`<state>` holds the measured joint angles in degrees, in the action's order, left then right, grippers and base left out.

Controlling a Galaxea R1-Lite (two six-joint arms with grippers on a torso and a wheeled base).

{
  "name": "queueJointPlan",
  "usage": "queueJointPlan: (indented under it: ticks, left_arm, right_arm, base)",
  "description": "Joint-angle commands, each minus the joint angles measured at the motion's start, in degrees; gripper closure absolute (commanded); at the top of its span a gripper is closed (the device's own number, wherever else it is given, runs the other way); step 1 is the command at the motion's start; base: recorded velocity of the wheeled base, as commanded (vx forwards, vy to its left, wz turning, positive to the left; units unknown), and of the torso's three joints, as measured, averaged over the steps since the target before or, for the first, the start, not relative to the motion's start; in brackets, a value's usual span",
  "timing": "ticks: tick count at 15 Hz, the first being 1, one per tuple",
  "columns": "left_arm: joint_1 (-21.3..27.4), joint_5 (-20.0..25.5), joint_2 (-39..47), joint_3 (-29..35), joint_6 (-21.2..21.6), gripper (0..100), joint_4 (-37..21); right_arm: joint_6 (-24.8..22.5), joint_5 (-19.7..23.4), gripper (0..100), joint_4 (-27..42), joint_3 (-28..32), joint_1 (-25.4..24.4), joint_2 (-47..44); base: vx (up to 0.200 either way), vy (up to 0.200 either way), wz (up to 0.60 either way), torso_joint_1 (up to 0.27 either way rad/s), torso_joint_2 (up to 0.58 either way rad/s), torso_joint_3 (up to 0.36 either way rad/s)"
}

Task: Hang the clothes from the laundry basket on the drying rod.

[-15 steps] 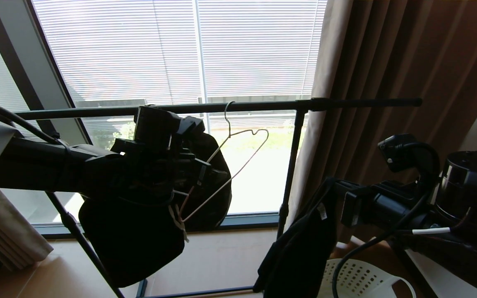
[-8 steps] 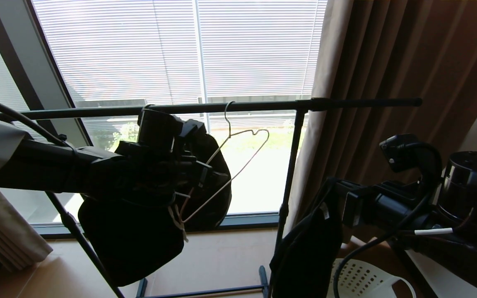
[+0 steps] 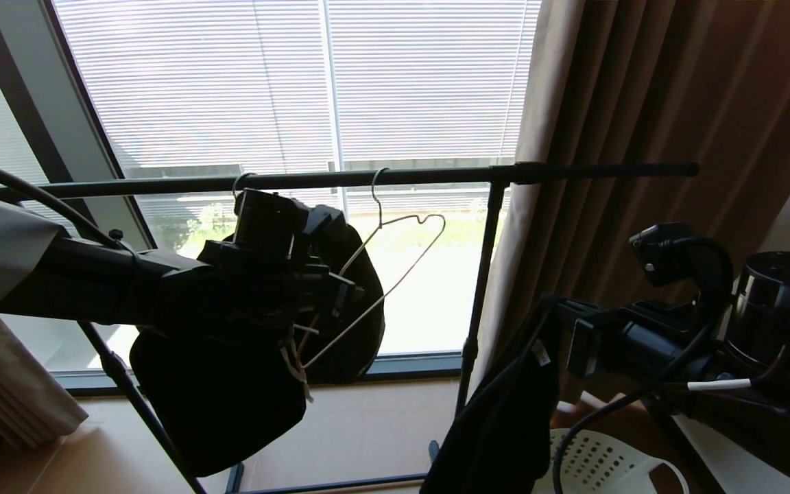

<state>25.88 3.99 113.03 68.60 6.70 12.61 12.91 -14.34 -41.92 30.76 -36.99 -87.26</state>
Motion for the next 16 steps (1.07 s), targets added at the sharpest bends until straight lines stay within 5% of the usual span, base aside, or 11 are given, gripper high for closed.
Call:
queueJointPlan:
  ticks: [1,10,16]
  left_arm:
    - [0.0,0.0,0.3,0.0,0.0,100,0.5]
    - [0.1,0.0,-5.1,-0.1,0.2,100,0.5]
    - [1.9,0.0,-12.0,-6.1,0.3,100,0.5]
  right_arm:
    - [0.0,0.0,100,-0.1,-0.1,-0.1,-0.1]
    - [0.0,0.0,100,0.0,-0.1,-0.5,-0.3]
    - [0.0,0.0,100,0.0,-0.4,-0.8,-0.5]
  base:
    - [0.000,0.000,0.00,0.000,0.00,0.000]
    - [0.000,0.000,0.00,0.000,0.00,0.000]
    - [0.000,0.000,0.00,0.000,0.00,0.000]
